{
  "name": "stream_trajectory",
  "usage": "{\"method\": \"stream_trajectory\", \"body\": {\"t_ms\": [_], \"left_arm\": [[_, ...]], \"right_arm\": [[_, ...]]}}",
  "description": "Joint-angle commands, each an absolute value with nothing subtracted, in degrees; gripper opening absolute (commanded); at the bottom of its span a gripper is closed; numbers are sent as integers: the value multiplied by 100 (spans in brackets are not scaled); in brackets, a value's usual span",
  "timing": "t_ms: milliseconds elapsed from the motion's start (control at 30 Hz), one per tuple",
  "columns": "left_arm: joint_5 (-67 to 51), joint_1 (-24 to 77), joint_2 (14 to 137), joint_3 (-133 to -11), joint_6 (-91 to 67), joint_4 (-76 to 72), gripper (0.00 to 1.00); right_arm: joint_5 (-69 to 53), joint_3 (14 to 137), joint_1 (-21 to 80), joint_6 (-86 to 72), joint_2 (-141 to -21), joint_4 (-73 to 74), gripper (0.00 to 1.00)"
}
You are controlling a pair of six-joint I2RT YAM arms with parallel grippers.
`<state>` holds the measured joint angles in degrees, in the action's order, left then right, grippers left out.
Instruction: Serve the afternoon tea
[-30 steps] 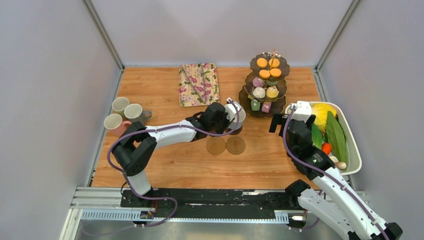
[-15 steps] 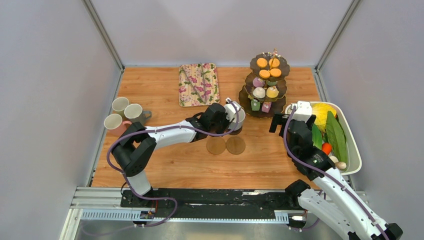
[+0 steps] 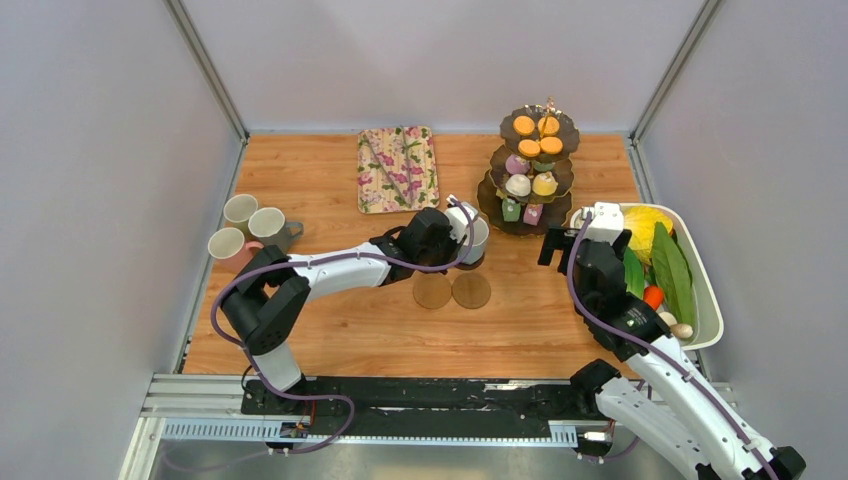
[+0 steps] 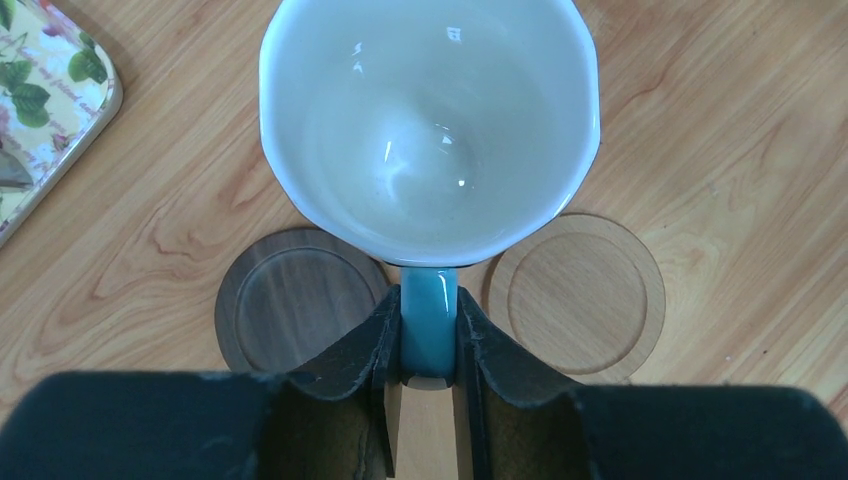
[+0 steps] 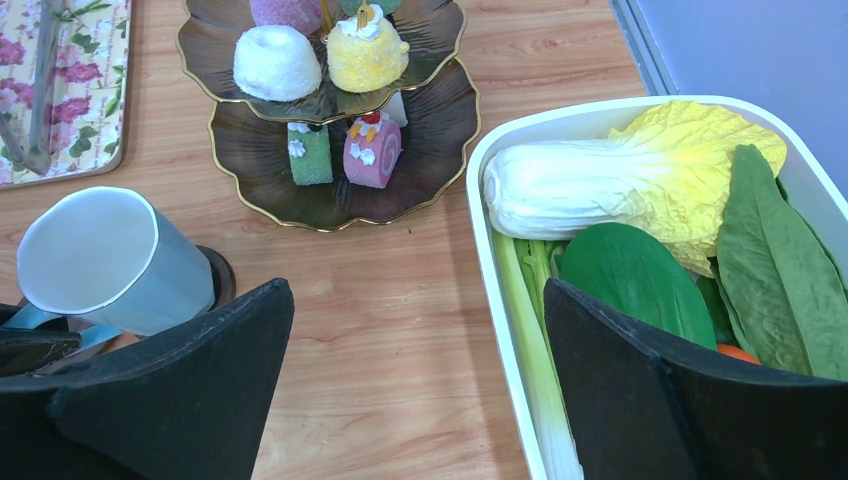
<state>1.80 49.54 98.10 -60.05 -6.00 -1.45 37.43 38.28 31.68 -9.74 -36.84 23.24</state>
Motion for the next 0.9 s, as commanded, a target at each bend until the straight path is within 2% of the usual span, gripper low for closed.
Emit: {"method": "stream_trajectory", "body": {"t_ms": [0, 267, 600, 700, 867], "left_arm": [[110, 5022, 9551, -5988, -743, -226, 32], [223, 5024, 9435, -6015, -699, -99, 63], [813, 5026, 8354, -5900, -1104, 499, 83], [1644, 5027, 7903, -5931, -1414, 932, 90], [3337, 4806, 7394, -6160, -2494, 1939, 91]], "right_arm": [[3701, 3850, 3149, -932, -3602, 2113, 100], [3724, 3850, 3147, -919, -3567, 2109, 100], [3669, 3914, 3147, -821, -3330, 2128, 100], [3605, 4065, 3148, -656, -3305, 2145, 100], [3756, 4266, 3146, -232, -3384, 2151, 100]]}}
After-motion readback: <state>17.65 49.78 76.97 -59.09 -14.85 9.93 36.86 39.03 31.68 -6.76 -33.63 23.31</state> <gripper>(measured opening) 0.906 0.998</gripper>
